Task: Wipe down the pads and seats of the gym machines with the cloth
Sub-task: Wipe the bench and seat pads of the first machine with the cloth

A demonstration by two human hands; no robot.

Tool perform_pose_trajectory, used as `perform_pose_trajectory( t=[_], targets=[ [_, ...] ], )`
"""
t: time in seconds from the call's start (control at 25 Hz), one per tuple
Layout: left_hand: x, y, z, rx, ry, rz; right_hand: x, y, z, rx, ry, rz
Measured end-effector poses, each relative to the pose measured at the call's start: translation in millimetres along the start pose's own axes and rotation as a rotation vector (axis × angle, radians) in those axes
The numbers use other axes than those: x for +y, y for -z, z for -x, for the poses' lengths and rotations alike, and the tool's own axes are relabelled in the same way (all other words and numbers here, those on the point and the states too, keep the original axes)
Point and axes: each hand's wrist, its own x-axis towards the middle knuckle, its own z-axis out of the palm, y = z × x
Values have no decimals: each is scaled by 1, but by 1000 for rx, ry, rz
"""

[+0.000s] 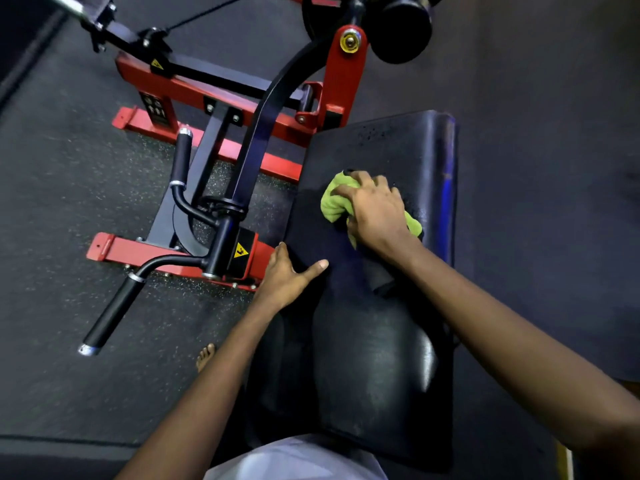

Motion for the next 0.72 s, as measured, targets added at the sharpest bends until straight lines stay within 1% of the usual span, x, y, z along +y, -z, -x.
perform_pose_trajectory(
  t=[0.12,0.24,0.36,0.44,0.56,0.64,0.72],
  targets=[
    [6,-6,1,-18,28,-77,9,18,-24,-12,-78,-39],
    [4,-3,-2,-27,27,-69,21,24,-1,-22,-60,-17],
    [0,1,-6,-37,7,-48,44,22,40,86,-90,-92],
    [-2,-1,-6,-26,-2,-37,53,27,22,119,-133,-85],
    [-3,1,-6,-15,-12,-42,63,42,-30,66,-208,-85],
    [-3,4,-6,-19,-8,9,59,43,-38,34,-179,-14],
    [-4,5,-12,-45,-29,78,41,30,-19,4,-90,157]
  ],
)
